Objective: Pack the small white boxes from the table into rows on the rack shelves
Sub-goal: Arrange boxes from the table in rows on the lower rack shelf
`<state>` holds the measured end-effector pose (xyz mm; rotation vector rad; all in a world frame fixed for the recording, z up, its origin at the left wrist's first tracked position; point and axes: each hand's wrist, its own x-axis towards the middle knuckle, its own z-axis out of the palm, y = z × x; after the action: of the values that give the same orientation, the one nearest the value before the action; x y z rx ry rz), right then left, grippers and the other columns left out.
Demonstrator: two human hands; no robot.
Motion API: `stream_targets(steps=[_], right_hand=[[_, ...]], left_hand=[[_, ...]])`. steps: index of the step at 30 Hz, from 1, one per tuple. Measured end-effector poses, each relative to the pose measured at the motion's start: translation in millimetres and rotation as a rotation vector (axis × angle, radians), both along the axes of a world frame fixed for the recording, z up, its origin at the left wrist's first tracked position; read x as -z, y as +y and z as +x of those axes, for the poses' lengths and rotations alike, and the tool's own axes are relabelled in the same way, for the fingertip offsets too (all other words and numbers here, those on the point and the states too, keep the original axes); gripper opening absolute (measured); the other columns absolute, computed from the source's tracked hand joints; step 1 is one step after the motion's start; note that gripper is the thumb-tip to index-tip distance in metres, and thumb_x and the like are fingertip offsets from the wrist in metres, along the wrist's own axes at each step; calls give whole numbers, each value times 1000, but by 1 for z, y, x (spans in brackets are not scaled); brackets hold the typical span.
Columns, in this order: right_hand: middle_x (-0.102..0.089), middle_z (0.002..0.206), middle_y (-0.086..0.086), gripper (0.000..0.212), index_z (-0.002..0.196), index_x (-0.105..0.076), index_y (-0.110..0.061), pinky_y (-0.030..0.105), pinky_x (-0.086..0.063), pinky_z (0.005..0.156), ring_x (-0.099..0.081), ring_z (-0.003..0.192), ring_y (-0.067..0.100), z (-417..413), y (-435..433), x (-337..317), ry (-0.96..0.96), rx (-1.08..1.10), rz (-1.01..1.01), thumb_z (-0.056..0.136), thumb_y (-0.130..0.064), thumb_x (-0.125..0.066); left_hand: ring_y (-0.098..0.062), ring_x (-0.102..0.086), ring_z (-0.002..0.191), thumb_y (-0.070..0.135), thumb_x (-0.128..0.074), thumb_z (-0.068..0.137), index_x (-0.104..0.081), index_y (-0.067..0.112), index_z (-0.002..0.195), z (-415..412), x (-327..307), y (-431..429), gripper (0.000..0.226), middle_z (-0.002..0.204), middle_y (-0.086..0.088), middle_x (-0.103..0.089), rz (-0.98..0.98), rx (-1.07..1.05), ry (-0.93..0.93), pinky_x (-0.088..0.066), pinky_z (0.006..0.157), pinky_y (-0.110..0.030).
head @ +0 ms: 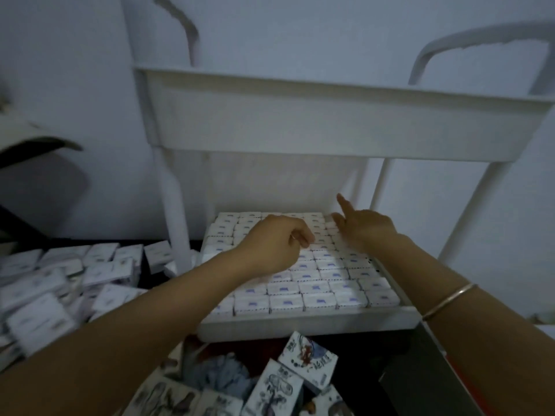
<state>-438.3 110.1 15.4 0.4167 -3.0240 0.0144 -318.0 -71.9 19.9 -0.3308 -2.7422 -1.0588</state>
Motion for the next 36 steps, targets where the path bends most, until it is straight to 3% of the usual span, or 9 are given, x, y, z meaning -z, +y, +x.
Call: stream_targets(steps=[4,7,12,16,21,26,29,33,36], right_hand=[[-66,111,0,41,131,-52,-24,36,-49,80,-56,104,21,71,-7,-12,281,-254,-153,101,-44,-32],[-63,92,-13,25,104,-64,-26,31,-48,72,-58,86,12,135,-26,-15,212,-442,-318,97,-41,-44],[-57,81,-19,13,94,-64,-30,29,-46,66,-57,75,7,229,-63,-5,31,-643,-412,95,-36,-53],[-53,82,-21,11,99,-65,-30,25,-44,65,-55,75,6,265,-99,10,-61,-727,-421,96,-28,-54],[-66,102,-2,18,104,-65,-22,35,-52,75,-61,86,18,284,-149,21,-112,-765,-430,97,-16,-50],[-68,103,-4,18,99,-66,-24,35,-52,72,-60,82,15,287,-180,29,-48,-725,-346,95,-17,-50],[-55,126,0,35,123,-56,-22,30,-44,69,-57,102,21,279,-187,29,71,-641,-362,89,-14,-56],[-21,159,3,72,151,-23,-25,39,-38,104,-28,142,24,263,-191,22,-197,-625,-187,91,-22,-62],[-27,157,5,68,151,-26,-21,34,-36,106,-31,141,24,256,-193,23,-279,-665,-123,93,-23,-61]], left_hand=[[1,-64,78,-7,-39,80,-70,28,93,62,-3,-14,49,89,15,-69,27,29,-51,-53,69,-18],[0,-66,75,-8,-39,80,-72,24,93,115,-1,-31,48,90,9,-72,22,3,-77,-55,70,-20],[3,-66,73,-13,-41,82,-71,22,90,197,10,-79,47,90,7,-72,65,-143,-48,-51,64,-13],[-4,-67,69,-10,-43,84,-70,26,89,255,17,-126,46,90,9,-72,47,-285,-12,-51,62,-20],[-3,-59,84,6,-51,92,-66,30,100,301,37,-155,30,101,16,-62,-157,-446,118,-48,71,-22],[1,-53,86,26,-57,93,-65,35,103,321,65,-160,16,98,18,-56,-314,-366,36,-50,78,-30],[3,-47,95,37,-56,93,-63,36,117,319,70,-163,25,110,21,-56,-390,-331,2,-46,83,-24],[0,-45,104,55,-58,88,-53,40,130,310,67,-162,45,124,21,-53,-493,-263,-74,-44,87,-25],[-4,-45,108,60,-62,82,-52,39,130,303,64,-161,54,123,17,-52,-550,-261,-108,-43,86,-25]])
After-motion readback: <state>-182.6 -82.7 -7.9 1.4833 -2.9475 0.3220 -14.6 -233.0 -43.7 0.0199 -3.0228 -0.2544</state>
